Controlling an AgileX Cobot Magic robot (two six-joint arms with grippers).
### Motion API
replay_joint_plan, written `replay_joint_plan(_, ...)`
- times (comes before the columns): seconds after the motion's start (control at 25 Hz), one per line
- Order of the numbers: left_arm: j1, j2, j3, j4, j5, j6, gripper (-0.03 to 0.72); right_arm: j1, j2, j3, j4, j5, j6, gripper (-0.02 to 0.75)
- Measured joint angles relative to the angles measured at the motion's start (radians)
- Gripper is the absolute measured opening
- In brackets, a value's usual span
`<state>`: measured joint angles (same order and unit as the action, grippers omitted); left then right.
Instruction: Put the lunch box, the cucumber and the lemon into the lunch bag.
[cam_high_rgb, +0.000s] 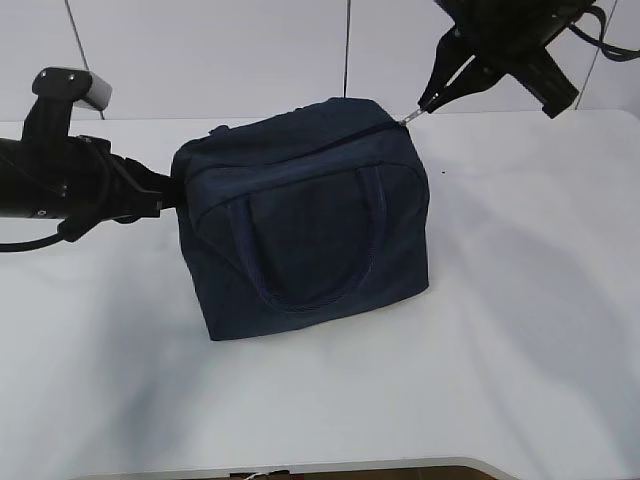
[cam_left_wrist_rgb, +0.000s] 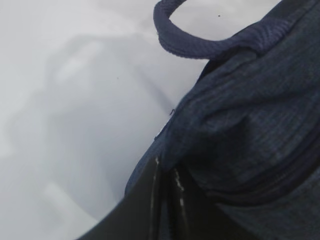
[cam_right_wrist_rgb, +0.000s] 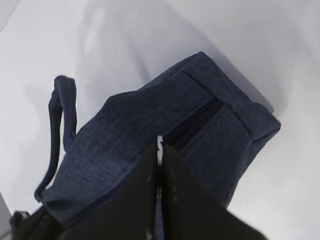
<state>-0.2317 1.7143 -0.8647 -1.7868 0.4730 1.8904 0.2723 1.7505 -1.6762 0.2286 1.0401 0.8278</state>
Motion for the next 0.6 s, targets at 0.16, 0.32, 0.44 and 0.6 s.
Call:
replay_joint_plan(0.16,0.000,0.000,0.000,0.000,0.000,0.000,-0.018,-0.004,0.012,0.000,0.000,-0.014,0.084,0.005)
replay_joint_plan(0.32,0.000,0.000,0.000,0.000,0.000,0.000,-0.018,-0.009,0.028,0.000,0.008,-0.020,0.138,0.005)
replay_joint_plan(0.44,0.000,0.000,0.000,0.000,-0.002,0.000,-0.018,-0.009,0.039,0.000,-0.004,-0.018,0.142,0.005)
replay_joint_plan(0.6,0.000,0.000,0.000,0.000,-0.002,0.000,-0.018,-0.009,0.047,0.000,-0.045,-0.017,0.148,0.005)
